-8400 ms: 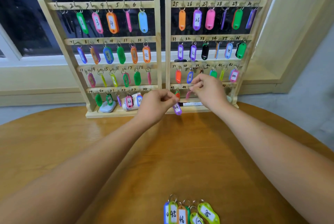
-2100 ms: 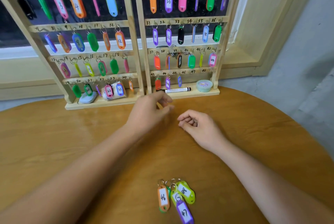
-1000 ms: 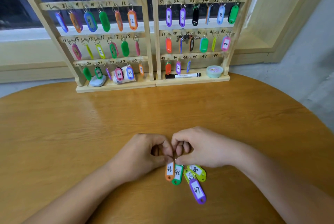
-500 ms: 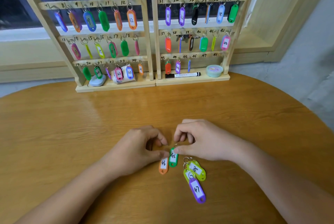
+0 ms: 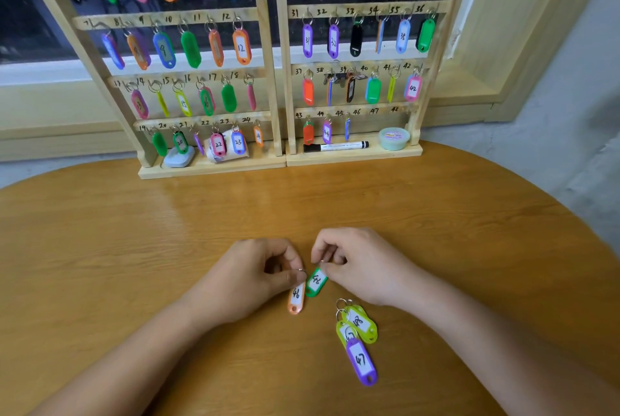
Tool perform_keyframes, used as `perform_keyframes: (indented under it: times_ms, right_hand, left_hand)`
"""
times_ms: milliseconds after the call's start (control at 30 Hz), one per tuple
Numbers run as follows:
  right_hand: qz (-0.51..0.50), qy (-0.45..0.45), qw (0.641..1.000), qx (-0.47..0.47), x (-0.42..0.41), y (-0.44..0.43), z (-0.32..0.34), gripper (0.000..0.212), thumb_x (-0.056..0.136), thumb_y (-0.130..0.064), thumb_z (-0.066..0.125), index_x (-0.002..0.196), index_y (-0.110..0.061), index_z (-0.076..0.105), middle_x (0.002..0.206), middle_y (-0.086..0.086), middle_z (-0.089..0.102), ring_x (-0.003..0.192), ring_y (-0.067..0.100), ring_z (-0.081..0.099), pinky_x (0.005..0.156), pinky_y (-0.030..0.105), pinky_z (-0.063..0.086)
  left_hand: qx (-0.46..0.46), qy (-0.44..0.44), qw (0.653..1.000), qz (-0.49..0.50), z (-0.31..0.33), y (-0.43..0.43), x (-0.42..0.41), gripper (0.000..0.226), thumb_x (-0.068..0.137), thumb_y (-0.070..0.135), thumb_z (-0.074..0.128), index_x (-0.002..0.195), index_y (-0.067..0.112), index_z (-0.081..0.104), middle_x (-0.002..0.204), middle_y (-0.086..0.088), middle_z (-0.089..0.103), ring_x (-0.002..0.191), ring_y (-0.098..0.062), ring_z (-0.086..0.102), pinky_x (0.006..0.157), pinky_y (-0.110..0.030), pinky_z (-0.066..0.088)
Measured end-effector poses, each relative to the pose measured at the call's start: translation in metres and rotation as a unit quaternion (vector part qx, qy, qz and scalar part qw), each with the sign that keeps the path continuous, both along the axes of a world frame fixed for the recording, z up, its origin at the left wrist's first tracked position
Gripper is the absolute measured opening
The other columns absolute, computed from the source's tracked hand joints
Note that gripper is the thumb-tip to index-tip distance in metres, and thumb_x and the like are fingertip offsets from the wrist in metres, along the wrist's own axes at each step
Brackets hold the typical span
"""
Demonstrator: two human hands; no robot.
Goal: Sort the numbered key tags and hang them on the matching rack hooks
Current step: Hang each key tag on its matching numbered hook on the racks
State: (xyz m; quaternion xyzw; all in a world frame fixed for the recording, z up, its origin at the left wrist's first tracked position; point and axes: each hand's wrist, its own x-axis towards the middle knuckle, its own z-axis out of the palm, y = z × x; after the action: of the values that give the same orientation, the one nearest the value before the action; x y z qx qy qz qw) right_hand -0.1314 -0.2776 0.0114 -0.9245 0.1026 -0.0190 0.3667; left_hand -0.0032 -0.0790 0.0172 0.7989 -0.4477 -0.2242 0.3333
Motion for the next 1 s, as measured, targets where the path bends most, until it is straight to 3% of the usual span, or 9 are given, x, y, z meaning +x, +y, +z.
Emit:
perform_keyframes:
  times_ms: [167,300,433,600,767,900,1000]
  right_hand:
    - [-0.036,-0.019,0.997,0.065,0.009,-0.009,0.005,0.018,0.094,-0.013,0.076,0.094,-0.031,0.072,0.088,-0.008,0.074,0.076,0.004,0.068,0.072,0.028,0.061]
    - [-0.091,-0.085,0.988,0.087,0.022,-0.041,0.018,0.019,0.091,-0.013,0.081,0.094,-0.029,0.073,0.086,-0.007,0.078,0.076,0.009,0.072,0.075,0.034,0.061]
    - [-0.162,-0.142,0.973,0.088,0.042,-0.079,0.030,0.015,0.091,-0.011,0.081,0.091,-0.024,0.073,0.082,-0.006,0.079,0.073,0.010,0.069,0.076,0.033,0.057]
    - [-0.253,-0.210,0.941,0.084,0.073,-0.128,0.040,0.015,0.089,-0.014,0.082,0.088,-0.026,0.072,0.080,-0.011,0.079,0.078,0.010,0.076,0.085,0.044,0.062]
    - [-0.325,-0.251,0.908,0.085,0.097,-0.157,0.049,0.014,0.090,-0.014,0.079,0.093,-0.025,0.071,0.085,-0.010,0.080,0.083,0.006,0.075,0.075,0.032,0.057]
    - [-0.340,-0.237,0.908,0.069,0.110,-0.165,0.053,0.012,0.093,-0.019,0.079,0.095,-0.026,0.070,0.089,-0.010,0.079,0.085,0.008,0.074,0.067,0.027,0.047]
    - [-0.347,-0.235,0.906,0.058,0.118,-0.168,0.054,0.011,0.093,-0.019,0.079,0.095,-0.025,0.070,0.087,-0.008,0.079,0.081,0.007,0.073,0.066,0.025,0.046]
  left_hand:
    - [-0.019,0.034,0.999,0.021,0.002,-0.011,0.013,0.008,0.095,0.034,0.081,0.090,0.030,0.076,0.083,0.008,0.077,0.072,-0.003,0.060,0.074,-0.031,0.050]
    - [-0.035,0.032,0.998,0.031,0.010,-0.031,0.023,0.010,0.095,0.032,0.082,0.089,0.027,0.076,0.085,0.008,0.078,0.077,-0.012,0.066,0.076,-0.033,0.052]
    - [-0.063,0.011,0.997,0.040,0.018,-0.061,0.033,0.010,0.096,0.031,0.080,0.088,0.025,0.076,0.080,0.010,0.077,0.073,-0.009,0.065,0.072,-0.029,0.052]
    - [-0.091,-0.015,0.993,0.069,0.020,-0.108,0.047,0.015,0.097,0.034,0.077,0.084,0.026,0.074,0.075,0.007,0.074,0.065,-0.010,0.060,0.066,-0.030,0.049]
    - [-0.122,-0.035,0.988,0.086,0.033,-0.152,0.062,0.017,0.099,0.035,0.075,0.084,0.024,0.075,0.069,0.011,0.066,0.060,-0.001,0.052,0.060,-0.025,0.041]
    - [-0.128,-0.077,0.984,0.091,0.043,-0.180,0.071,0.019,0.098,0.034,0.075,0.083,0.023,0.073,0.063,0.014,0.062,0.060,0.003,0.054,0.055,-0.017,0.035]
    - [-0.136,-0.107,0.981,0.088,0.051,-0.200,0.079,0.020,0.099,0.035,0.074,0.082,0.024,0.073,0.065,0.010,0.063,0.059,-0.002,0.053,0.055,-0.022,0.035]
